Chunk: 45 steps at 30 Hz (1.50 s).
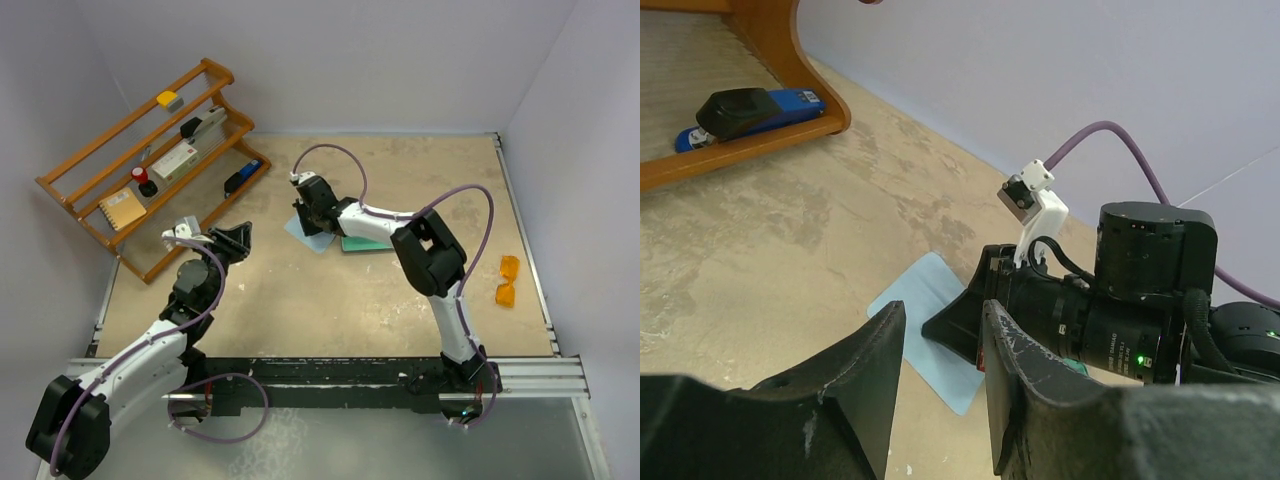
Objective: Organize the sunglasses
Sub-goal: Move the glasses cleaning cloth to the center of the board.
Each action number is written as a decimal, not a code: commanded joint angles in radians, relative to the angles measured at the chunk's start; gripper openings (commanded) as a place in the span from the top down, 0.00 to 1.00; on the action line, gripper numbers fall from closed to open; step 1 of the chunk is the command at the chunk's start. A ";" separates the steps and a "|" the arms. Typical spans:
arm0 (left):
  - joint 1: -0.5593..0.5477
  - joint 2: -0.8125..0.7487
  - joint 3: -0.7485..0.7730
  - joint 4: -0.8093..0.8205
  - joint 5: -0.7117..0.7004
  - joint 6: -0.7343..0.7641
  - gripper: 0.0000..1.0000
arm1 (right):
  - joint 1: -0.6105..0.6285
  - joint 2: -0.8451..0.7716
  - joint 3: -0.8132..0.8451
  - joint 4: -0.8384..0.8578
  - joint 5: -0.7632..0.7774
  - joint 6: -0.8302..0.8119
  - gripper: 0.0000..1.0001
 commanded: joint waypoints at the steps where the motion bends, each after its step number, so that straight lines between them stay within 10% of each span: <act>1: 0.008 -0.016 0.010 0.034 0.005 0.006 0.65 | 0.004 -0.020 -0.023 0.012 0.016 -0.003 1.00; 45: 0.027 -0.031 0.015 0.032 0.017 -0.004 0.65 | 0.370 -0.320 -0.649 0.134 -0.103 0.238 1.00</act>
